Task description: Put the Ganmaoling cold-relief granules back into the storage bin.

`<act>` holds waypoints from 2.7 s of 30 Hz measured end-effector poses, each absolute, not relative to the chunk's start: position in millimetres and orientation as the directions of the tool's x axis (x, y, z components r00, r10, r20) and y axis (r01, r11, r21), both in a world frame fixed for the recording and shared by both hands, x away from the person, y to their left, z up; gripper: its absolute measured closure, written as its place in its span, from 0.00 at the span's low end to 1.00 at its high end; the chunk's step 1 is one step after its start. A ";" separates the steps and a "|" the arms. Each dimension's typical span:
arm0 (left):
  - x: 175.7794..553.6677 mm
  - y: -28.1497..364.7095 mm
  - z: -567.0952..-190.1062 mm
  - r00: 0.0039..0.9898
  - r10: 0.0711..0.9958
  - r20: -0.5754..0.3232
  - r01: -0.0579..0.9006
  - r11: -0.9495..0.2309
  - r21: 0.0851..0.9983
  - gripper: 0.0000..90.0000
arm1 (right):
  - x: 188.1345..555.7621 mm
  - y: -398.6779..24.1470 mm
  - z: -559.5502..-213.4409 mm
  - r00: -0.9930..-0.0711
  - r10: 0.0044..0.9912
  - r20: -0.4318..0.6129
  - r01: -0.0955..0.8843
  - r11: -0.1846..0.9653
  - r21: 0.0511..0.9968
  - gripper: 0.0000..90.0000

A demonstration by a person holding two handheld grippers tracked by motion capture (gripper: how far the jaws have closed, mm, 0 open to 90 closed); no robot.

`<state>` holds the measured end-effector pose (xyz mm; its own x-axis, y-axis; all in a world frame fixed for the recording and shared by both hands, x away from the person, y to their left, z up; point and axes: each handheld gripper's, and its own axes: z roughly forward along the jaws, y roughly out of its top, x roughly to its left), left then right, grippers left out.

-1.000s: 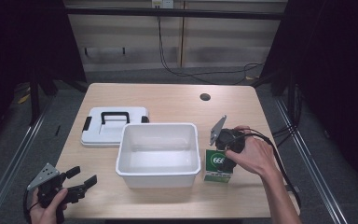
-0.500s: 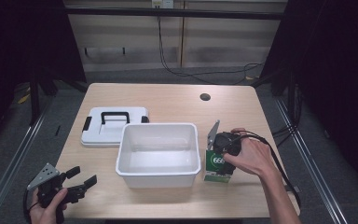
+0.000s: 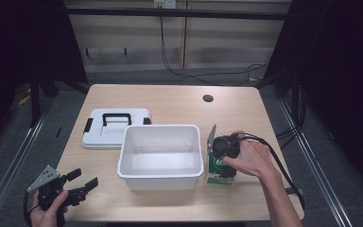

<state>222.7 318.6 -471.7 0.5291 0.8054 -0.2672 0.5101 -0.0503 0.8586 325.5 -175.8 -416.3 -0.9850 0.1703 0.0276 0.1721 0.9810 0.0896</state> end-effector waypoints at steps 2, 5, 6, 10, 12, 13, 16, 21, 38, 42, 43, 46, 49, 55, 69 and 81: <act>222.5 318.8 -471.6 0.529 0.805 -0.267 0.510 -0.050 0.859 0.18 | 325.8 -174.8 -418.5 -0.984 0.176 0.036 0.178 0.981 0.080 0.14; 222.7 318.8 -471.8 0.529 0.805 -0.268 0.510 -0.049 0.859 0.18 | 326.7 -174.5 -419.2 -0.985 0.167 0.039 0.170 0.982 0.077 0.14; 222.8 318.7 -471.8 0.529 0.805 -0.267 0.510 -0.051 0.859 0.18 | 326.5 -174.0 -419.6 -0.985 0.169 0.040 0.172 0.982 0.076 0.14; 222.6 318.6 -471.5 0.530 0.806 -0.266 0.510 -0.052 0.859 0.18 | 327.2 -171.6 -423.5 -0.987 0.158 0.035 0.160 0.985 0.061 0.14; 222.5 319.2 -471.2 0.530 0.806 -0.263 0.508 -0.053 0.860 0.18 | 327.4 -170.6 -424.9 -0.985 0.169 0.041 0.170 0.984 0.048 0.14; 222.5 319.3 -471.2 0.530 0.806 -0.263 0.508 -0.053 0.860 0.18 | 327.8 -170.1 -425.9 -0.986 0.164 0.042 0.166 0.985 0.049 0.14; 222.5 319.4 -471.1 0.531 0.806 -0.261 0.507 -0.055 0.860 0.18 | 328.2 -169.4 -427.0 -0.984 0.172 0.041 0.174 0.984 0.048 0.15; 222.7 319.3 -471.3 0.532 0.805 -0.264 0.508 -0.053 0.860 0.18 | 328.0 -170.1 -425.8 -0.984 0.171 0.049 0.173 0.984 0.048 0.17; 222.9 318.8 -471.4 0.532 0.803 -0.268 0.510 -0.051 0.859 0.18 | 327.2 -172.0 -422.3 -0.980 0.189 0.058 0.191 0.980 0.048 0.18; 221.9 318.8 -470.4 0.529 0.807 -0.263 0.502 -0.048 0.863 0.18 | 326.9 -173.7 -419.1 -0.980 0.191 0.055 0.194 0.979 0.058 0.18; 221.8 318.7 -470.3 0.531 0.807 -0.260 0.500 -0.050 0.865 0.18 | 326.4 -173.8 -418.0 -0.980 0.194 0.052 0.197 0.979 0.058 0.18; 221.9 318.3 -470.3 0.532 0.807 -0.258 0.500 -0.053 0.864 0.18 | 325.7 -172.1 -413.9 -0.980 0.193 0.042 0.195 0.979 0.061 0.18; 222.0 318.5 -470.4 0.534 0.804 -0.261 0.500 -0.051 0.864 0.18 | 324.1 -169.1 -410.1 -0.978 0.203 0.042 0.205 0.977 0.054 0.18; 222.6 318.3 -470.7 0.532 0.804 -0.265 0.502 -0.048 0.864 0.18 | 325.2 -170.8 -402.9 -0.979 0.199 0.040 0.202 0.977 0.073 0.18; 222.5 318.1 -470.9 0.533 0.802 -0.270 0.505 -0.045 0.862 0.18 | 327.8 -178.1 -375.6 -0.974 0.227 0.026 0.228 0.970 0.080 0.18; 222.4 318.3 -470.9 0.531 0.803 -0.270 0.506 -0.044 0.862 0.18 | 332.6 -177.6 -349.3 -0.974 0.228 0.011 0.228 0.968 0.102 0.18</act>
